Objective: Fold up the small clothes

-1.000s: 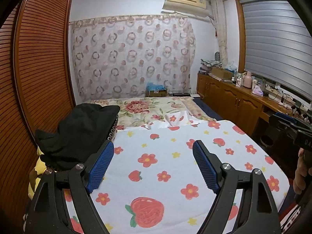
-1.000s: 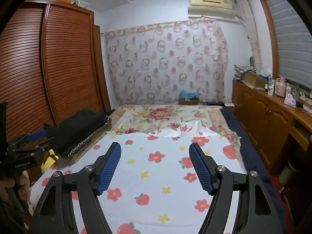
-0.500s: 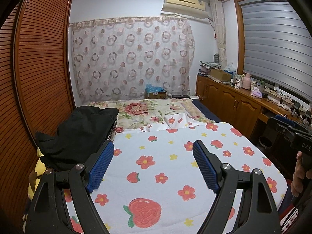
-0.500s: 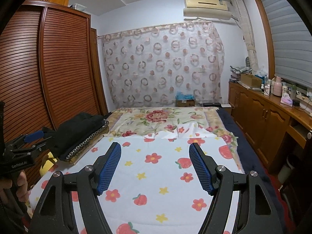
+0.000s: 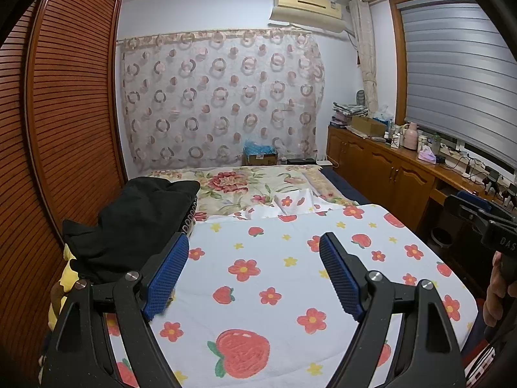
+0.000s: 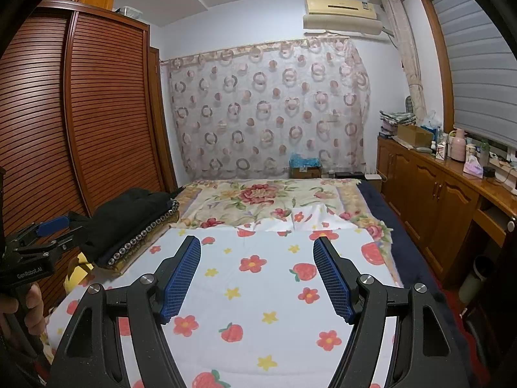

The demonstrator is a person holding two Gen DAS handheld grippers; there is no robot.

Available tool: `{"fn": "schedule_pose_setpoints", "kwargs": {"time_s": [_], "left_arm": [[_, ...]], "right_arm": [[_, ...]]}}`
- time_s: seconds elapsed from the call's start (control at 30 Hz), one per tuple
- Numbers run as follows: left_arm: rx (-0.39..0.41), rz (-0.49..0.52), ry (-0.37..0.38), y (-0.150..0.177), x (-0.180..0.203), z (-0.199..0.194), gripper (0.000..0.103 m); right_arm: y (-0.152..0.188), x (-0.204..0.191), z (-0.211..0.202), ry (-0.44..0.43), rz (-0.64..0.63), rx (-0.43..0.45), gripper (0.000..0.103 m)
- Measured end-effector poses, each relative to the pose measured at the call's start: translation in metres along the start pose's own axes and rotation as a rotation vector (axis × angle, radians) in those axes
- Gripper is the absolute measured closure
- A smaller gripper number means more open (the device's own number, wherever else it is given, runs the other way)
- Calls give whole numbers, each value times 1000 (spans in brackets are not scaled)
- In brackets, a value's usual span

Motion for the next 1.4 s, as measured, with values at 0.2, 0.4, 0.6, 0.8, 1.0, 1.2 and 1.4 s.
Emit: {"fn": "schedule_pose_setpoints", "kwargs": {"time_s": [0.2,0.4,0.6,0.8,1.0,1.2,1.4], "left_arm": [[2,1,-1,-1,0,0,20],[-1,1,2,1,-1,0,20],[-3,1,0,1,-1,-1,20],[-1,2,-2,1,-2,-2,20],[-1,1,-1,1,-2,-3,20],[-1,2,-1,1,-2,-2,20],[1,1,-2,1,-3,-3,20]], "right_arm": [[0,4,1,-5,-3,-1,29],[0,7,3,-6,-6,1,29],[0,8,4,-6,-7,2,29],[0,8,5,-7,-10,4,29],[0,10,6,-11,-11,4,29],[0,12,7,-11,-11,3,29],[-1,13,7,-12,-10,6,29]]}}
Point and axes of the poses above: each gripper's, at about its wrist camera, not at the fingertips, and z roughly the way its jaws point, x to its right, y to its underside, the point moved 5 cm from there along z, roughly the way its jaws point, and after that the axes turned 12 degrees about y, right-handed, at the moved point
